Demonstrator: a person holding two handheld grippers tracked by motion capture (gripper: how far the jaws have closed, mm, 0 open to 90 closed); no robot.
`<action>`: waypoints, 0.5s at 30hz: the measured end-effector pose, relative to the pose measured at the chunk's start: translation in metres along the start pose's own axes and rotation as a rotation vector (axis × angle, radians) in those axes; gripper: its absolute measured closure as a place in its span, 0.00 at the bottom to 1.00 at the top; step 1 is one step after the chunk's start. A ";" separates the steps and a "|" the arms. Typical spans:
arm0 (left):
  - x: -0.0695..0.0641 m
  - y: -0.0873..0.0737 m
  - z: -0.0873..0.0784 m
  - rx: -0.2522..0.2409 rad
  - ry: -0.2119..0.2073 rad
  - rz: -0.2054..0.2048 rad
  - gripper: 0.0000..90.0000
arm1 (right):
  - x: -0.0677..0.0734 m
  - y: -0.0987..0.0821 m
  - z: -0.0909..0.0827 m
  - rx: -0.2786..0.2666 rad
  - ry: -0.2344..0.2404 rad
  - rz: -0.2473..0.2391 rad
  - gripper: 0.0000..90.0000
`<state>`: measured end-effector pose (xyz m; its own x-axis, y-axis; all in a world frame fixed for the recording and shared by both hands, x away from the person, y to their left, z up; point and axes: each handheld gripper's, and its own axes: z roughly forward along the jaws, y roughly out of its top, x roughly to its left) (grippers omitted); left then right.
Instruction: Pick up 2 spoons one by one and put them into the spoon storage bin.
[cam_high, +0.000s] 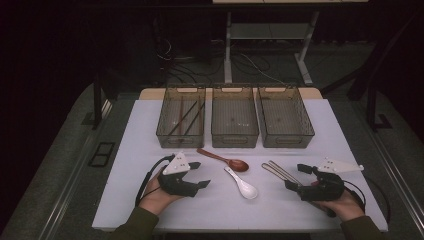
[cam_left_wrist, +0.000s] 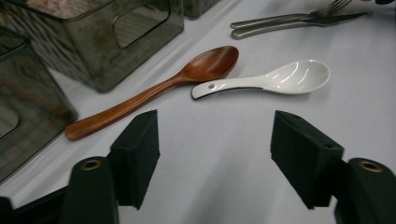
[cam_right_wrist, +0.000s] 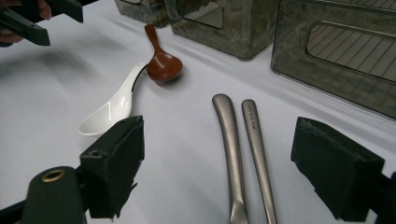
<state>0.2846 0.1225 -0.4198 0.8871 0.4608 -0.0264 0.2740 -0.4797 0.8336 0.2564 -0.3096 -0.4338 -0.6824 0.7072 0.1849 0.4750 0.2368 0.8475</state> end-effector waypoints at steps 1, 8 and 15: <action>0.000 0.001 0.003 0.003 0.000 0.000 0.44 | 0.000 0.000 0.000 -0.001 0.000 0.000 0.19; 0.000 0.016 0.021 0.008 -0.039 0.022 0.66 | 0.000 0.001 -0.001 -0.005 0.008 -0.004 0.19; 0.004 0.030 0.049 0.054 -0.104 0.031 0.93 | 0.001 0.002 0.000 -0.011 0.019 -0.001 0.19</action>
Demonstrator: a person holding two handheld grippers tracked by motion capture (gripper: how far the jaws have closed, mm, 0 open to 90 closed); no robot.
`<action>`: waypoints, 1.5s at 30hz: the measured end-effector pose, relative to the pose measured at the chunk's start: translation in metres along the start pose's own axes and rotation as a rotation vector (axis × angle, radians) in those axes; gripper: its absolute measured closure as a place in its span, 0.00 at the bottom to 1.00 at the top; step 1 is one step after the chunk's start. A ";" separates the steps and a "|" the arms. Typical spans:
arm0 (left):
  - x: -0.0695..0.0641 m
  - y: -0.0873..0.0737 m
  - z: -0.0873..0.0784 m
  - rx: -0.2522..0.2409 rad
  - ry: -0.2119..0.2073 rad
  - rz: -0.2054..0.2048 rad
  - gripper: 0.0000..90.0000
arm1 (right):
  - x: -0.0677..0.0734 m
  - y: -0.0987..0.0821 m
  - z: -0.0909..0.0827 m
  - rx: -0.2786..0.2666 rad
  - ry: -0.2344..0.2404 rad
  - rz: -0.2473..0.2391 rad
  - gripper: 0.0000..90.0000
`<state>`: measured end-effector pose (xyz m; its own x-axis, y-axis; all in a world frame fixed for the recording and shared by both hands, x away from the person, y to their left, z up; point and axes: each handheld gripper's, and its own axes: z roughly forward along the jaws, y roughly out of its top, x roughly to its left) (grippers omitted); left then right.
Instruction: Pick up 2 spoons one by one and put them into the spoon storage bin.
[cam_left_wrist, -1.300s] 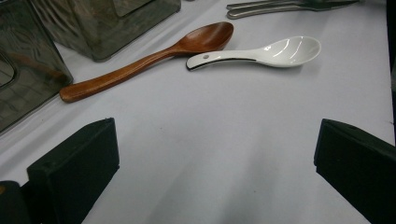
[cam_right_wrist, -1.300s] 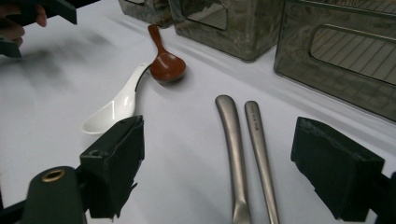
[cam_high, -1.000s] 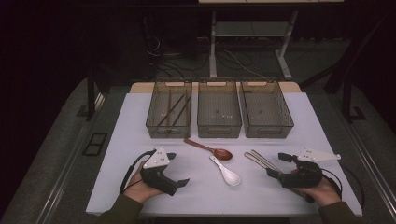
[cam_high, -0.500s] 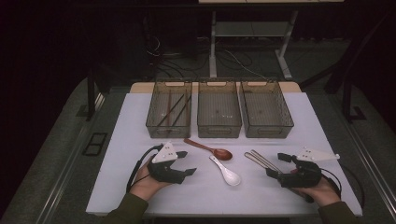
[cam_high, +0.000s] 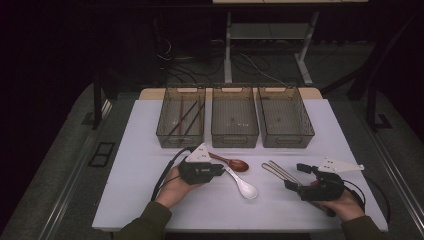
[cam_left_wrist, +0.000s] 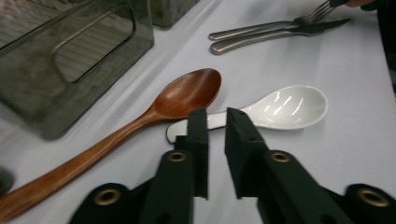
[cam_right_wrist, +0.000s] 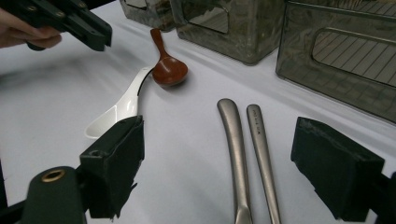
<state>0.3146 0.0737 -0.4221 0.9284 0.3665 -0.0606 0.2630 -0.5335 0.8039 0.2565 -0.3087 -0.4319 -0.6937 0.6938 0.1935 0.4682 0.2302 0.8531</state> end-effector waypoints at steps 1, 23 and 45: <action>0.000 0.001 0.004 0.003 -0.006 0.000 0.97 | 0.000 0.000 0.000 0.000 -0.001 -0.001 0.19; -0.020 0.024 0.068 0.091 -0.021 0.117 0.99 | 0.000 0.000 -0.002 -0.017 -0.010 0.012 0.19; -0.016 0.019 0.066 0.140 0.001 0.104 0.99 | 0.001 0.000 -0.003 -0.018 -0.006 0.010 0.19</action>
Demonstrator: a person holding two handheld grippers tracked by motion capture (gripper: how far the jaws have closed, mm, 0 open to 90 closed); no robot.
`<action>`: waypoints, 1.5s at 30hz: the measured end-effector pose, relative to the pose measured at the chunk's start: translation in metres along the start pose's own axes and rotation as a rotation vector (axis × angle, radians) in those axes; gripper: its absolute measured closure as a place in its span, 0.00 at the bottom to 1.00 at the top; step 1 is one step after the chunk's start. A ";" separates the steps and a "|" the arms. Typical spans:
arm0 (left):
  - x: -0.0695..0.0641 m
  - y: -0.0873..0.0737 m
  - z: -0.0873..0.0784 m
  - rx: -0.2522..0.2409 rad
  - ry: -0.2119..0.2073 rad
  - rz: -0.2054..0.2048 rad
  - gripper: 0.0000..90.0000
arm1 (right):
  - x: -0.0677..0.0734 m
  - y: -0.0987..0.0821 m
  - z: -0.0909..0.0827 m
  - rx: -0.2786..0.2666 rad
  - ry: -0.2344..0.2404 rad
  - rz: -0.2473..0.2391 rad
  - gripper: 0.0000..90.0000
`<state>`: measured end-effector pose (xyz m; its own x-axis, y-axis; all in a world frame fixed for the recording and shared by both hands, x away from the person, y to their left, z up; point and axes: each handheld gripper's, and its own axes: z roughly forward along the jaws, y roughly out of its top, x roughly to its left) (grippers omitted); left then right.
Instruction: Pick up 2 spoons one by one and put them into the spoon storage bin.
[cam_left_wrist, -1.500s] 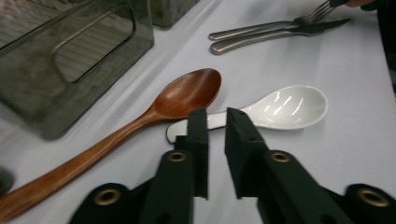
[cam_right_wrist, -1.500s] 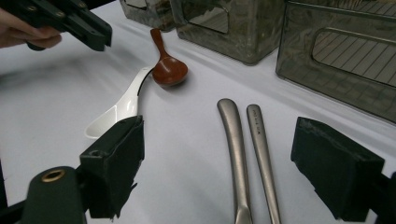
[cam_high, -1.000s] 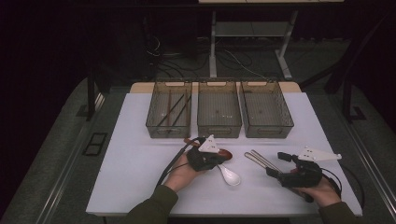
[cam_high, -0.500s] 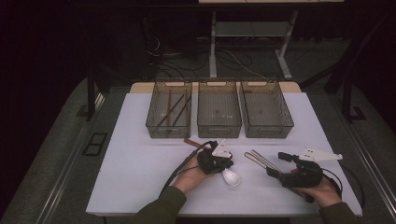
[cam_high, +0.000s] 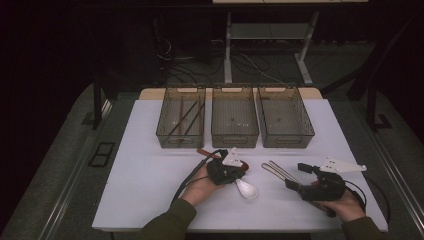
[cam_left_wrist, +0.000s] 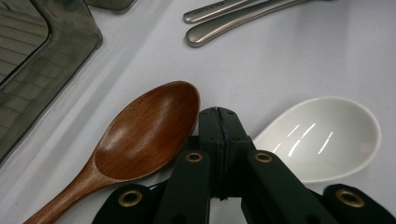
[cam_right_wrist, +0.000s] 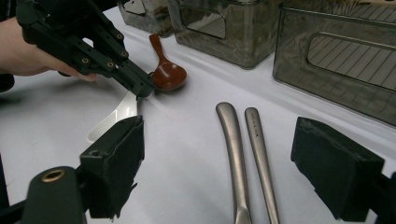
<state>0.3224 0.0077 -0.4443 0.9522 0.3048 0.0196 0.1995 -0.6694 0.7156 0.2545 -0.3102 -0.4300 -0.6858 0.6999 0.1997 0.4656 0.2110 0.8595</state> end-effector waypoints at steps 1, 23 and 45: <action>0.000 0.000 0.000 0.002 0.003 0.003 0.99 | 0.000 0.000 0.000 0.001 0.000 0.002 0.19; 0.002 -0.008 -0.009 0.075 0.017 0.003 0.99 | -0.001 -0.001 0.000 0.001 -0.002 0.003 0.19; 0.007 -0.030 -0.040 0.136 0.025 -0.063 0.99 | -0.001 -0.001 0.000 0.002 -0.004 0.005 0.19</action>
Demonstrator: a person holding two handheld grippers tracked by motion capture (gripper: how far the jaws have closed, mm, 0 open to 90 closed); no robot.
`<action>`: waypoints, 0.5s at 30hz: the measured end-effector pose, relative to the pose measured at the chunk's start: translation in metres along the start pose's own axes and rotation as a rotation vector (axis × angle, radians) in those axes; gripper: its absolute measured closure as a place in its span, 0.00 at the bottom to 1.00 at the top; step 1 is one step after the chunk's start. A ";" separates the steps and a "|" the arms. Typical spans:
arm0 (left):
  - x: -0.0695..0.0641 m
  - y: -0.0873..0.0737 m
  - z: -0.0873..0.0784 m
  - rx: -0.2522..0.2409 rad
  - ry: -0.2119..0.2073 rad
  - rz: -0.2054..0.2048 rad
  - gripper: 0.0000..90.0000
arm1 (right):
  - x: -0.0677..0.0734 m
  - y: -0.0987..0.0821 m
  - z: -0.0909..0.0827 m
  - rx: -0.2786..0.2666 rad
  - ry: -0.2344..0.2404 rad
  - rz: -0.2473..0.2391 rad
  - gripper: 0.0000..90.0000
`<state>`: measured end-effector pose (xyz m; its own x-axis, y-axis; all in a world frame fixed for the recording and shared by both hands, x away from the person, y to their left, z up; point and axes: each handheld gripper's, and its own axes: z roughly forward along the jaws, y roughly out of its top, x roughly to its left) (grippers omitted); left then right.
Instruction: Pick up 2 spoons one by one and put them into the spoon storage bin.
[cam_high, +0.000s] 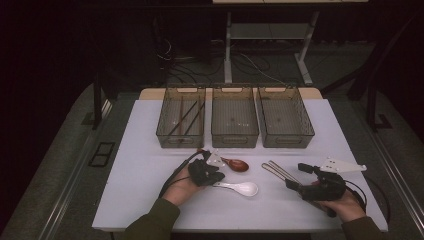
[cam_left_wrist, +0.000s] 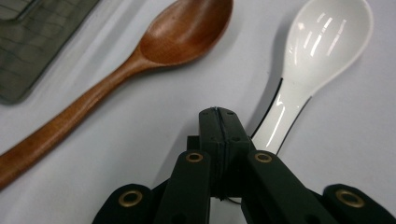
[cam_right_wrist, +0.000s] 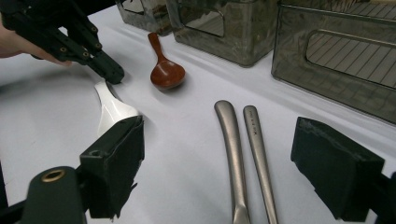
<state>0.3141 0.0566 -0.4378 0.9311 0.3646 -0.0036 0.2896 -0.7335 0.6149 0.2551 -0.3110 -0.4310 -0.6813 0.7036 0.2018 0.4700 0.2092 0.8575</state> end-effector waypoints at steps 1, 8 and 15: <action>0.000 -0.001 -0.002 0.010 -0.006 0.006 0.99 | 0.000 0.000 0.000 0.000 0.000 -0.001 0.19; -0.003 -0.001 -0.009 -0.077 -0.041 -0.039 0.94 | 0.000 0.000 0.000 -0.001 0.000 0.000 0.19; -0.019 0.026 0.008 -0.189 -0.144 -0.037 0.67 | 0.000 0.000 0.001 0.007 0.001 -0.007 0.19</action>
<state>0.3055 0.0257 -0.4279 0.9466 0.2939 -0.1327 0.2900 -0.5959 0.7489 0.2554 -0.3101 -0.4310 -0.6854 0.7013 0.1960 0.4690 0.2192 0.8556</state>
